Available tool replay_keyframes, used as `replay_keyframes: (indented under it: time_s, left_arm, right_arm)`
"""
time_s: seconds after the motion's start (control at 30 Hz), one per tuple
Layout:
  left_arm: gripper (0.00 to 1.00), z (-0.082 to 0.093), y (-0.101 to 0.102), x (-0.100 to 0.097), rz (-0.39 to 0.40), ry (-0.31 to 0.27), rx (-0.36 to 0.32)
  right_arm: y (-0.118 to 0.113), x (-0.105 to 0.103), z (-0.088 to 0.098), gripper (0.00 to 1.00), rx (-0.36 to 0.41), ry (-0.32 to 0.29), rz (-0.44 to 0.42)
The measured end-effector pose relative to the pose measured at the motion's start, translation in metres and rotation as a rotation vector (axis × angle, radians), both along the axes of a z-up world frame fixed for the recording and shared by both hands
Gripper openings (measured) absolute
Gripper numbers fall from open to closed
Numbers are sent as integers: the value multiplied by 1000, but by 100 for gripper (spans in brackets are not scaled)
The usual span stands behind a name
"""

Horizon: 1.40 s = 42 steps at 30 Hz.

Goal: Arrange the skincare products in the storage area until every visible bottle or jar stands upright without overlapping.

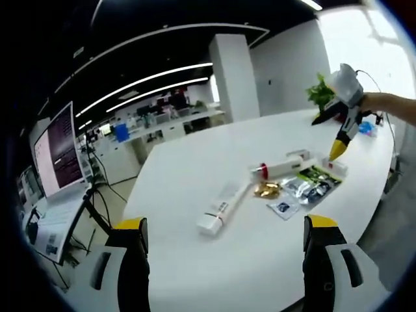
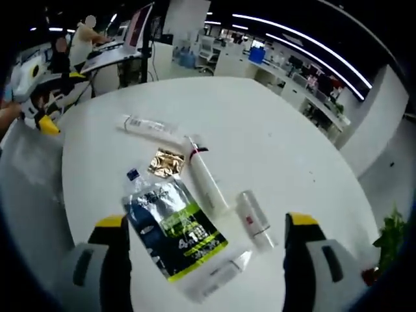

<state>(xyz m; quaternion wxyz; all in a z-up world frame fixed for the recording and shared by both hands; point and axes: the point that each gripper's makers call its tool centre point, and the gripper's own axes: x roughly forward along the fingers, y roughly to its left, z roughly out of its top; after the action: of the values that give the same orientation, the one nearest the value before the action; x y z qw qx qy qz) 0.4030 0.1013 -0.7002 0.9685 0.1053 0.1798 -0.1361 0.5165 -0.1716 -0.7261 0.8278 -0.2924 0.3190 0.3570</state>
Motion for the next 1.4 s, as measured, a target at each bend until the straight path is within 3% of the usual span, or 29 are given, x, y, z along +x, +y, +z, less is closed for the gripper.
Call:
replay_keyframes:
  time_s: [0.73,0.97,1.4]
  left_arm:
    - [97,-3,2,3,16,11,-15]
    - [97,-4,5,5,27,9,-21]
    - [97,-1,9,6,52,-5,-68]
  right_arm:
    - [30,38,-24,93,-69,101,137]
    - [35,47,-40,89,-74,175,161]
    - [44,59,-59,75,-130,245,221]
